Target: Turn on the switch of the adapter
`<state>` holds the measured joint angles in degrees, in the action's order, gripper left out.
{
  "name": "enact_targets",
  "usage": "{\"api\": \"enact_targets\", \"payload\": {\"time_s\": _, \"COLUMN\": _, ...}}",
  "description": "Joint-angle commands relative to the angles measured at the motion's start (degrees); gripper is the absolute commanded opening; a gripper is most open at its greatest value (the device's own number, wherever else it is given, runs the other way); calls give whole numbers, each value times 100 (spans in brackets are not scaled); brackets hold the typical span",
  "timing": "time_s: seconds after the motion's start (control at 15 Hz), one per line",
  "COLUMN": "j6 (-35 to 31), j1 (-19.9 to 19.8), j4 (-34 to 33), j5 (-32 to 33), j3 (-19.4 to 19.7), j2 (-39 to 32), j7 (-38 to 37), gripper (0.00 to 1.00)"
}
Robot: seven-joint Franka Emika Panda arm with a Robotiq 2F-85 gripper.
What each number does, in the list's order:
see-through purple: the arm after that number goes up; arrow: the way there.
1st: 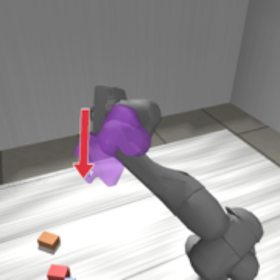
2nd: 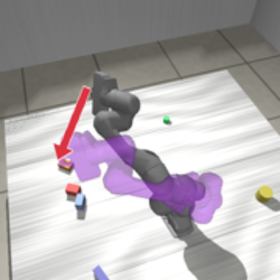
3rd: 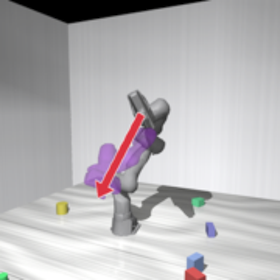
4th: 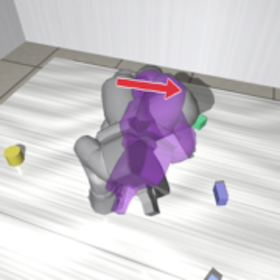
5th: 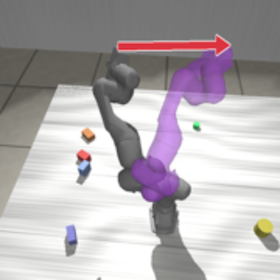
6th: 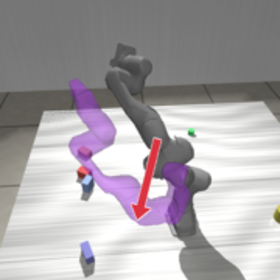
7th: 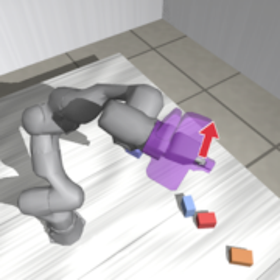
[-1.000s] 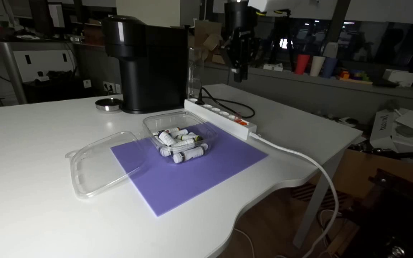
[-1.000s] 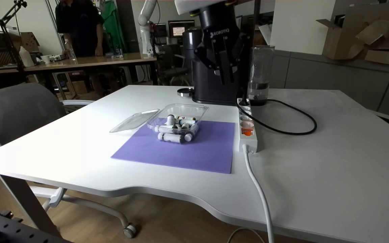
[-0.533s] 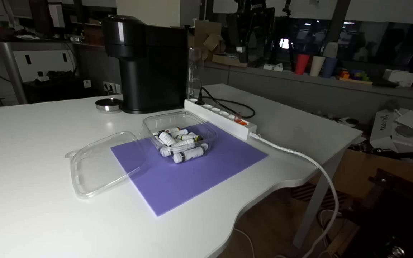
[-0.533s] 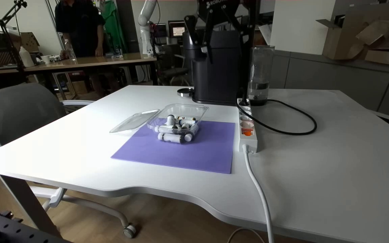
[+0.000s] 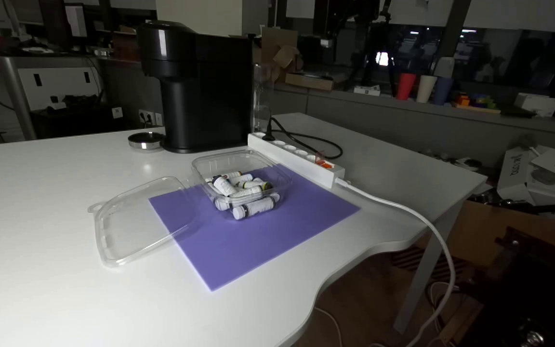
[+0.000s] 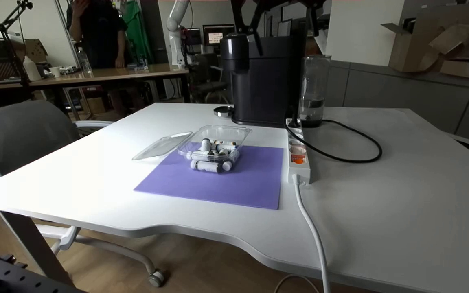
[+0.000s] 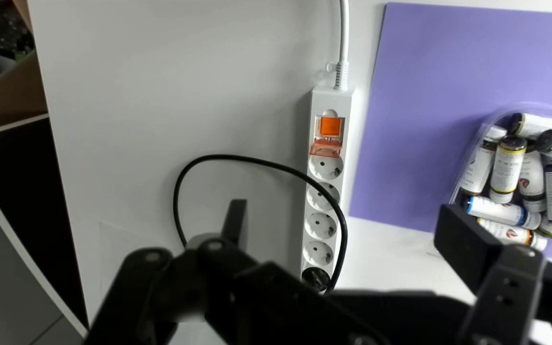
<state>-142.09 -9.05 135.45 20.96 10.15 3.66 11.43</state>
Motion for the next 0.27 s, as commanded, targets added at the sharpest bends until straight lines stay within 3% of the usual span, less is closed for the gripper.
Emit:
{"api": "enact_targets", "payload": {"time_s": 0.0, "j6": -199, "j1": -81, "j4": 227, "j5": 46, "j3": 13, "j2": 222, "j7": 33, "gripper": 100}}
{"api": "enact_targets", "payload": {"time_s": 0.2, "j6": -227, "j1": -113, "j4": 254, "j5": 2, "j3": 24, "j2": 215, "j7": 63, "gripper": 100}}
